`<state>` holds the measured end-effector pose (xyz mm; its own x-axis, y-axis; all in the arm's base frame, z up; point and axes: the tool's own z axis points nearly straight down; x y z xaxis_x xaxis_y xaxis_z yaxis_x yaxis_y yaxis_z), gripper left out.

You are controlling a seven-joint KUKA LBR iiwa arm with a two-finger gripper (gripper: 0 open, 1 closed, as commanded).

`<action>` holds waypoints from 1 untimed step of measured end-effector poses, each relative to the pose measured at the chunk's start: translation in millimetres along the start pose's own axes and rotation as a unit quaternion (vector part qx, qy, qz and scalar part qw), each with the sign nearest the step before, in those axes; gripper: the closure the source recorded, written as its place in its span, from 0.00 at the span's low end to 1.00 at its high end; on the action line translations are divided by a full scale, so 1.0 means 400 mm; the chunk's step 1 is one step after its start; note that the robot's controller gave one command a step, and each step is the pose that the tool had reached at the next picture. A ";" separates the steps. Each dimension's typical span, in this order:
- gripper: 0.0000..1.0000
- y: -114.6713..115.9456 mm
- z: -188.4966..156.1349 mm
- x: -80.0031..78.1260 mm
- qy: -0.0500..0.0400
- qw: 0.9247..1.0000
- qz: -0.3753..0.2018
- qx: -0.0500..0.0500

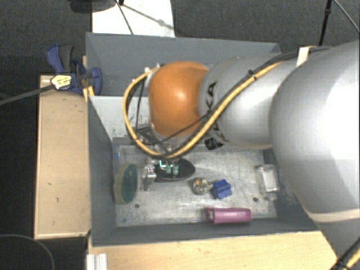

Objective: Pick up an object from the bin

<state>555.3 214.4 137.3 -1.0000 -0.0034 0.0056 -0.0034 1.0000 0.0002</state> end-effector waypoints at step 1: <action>0.00 -0.198 0.160 0.002 -0.005 0.981 -0.195 0.000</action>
Offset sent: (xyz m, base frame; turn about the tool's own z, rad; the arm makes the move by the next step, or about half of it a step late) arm -0.0023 -0.0773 -0.0647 -0.3972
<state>554.5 135.1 73.1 -0.9225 -0.3860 -0.0048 -0.3860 0.9225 -0.0007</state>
